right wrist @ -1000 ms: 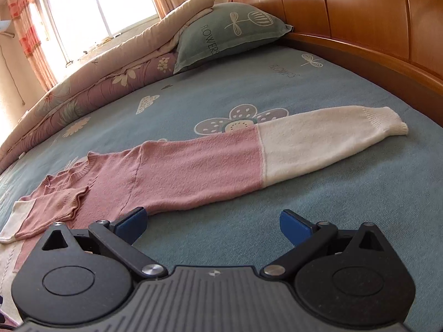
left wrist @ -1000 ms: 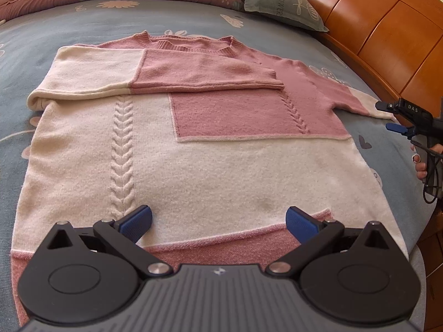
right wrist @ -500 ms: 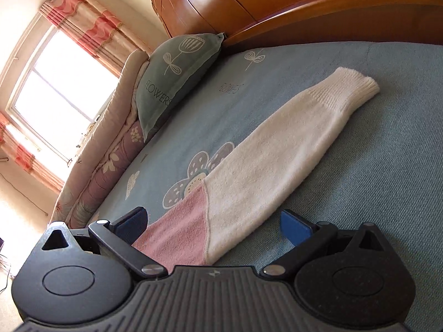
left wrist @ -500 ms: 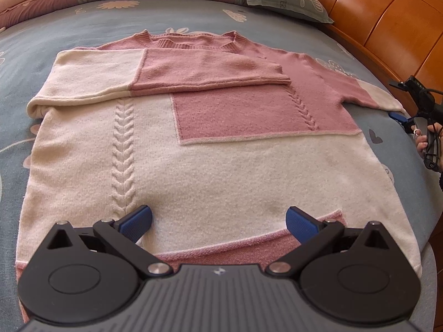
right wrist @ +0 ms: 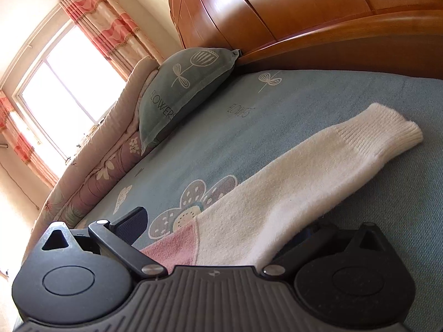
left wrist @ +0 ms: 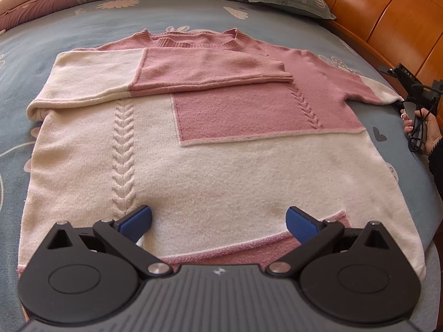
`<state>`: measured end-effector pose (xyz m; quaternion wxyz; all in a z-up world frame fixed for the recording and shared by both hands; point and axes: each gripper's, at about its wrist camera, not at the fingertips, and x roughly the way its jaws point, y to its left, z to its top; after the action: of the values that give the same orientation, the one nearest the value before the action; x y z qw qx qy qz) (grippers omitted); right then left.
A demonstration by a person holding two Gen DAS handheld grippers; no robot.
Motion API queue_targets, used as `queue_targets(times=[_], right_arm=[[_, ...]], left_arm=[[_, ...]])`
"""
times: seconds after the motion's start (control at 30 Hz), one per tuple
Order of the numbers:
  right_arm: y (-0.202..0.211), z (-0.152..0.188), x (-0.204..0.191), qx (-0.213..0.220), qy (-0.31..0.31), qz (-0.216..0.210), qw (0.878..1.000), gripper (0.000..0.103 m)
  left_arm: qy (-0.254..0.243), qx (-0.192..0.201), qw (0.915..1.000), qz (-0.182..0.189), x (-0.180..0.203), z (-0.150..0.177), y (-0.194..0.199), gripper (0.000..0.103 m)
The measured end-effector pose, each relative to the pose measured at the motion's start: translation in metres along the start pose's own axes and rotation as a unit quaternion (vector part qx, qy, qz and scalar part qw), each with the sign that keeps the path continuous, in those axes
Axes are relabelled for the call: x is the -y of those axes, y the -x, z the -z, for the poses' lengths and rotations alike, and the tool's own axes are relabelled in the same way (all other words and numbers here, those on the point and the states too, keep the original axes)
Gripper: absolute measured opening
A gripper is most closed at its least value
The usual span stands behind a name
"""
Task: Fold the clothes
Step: 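Close the right tool on the cream cuff and lift it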
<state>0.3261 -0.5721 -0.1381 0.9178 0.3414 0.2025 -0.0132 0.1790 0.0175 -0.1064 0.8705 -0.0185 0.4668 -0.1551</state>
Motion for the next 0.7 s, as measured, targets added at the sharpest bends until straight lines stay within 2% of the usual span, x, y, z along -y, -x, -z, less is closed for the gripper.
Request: queue_targets(times=[0.17, 0.43, 0.7], right_arm=[[-0.014, -0.01, 0.0, 0.01, -0.011, -0.008, 1.0, 0.103], [0.008, -0.012, -0.024, 0.035, -0.025, -0.083, 0.996, 0.103], [0.02, -0.013, -0.081, 0.012, 0.02, -0.117, 0.993, 0.103]], left_arm=[[-0.001, -0.003, 1.0, -0.004, 0.001, -0.001, 0.0, 0.102], [0.004, -0.002, 1.0, 0.002, -0.002, -0.002, 0.002, 0.102], [0.001, 0.0, 0.9999, 0.012, -0.003, 0.004, 0.014, 0.102]])
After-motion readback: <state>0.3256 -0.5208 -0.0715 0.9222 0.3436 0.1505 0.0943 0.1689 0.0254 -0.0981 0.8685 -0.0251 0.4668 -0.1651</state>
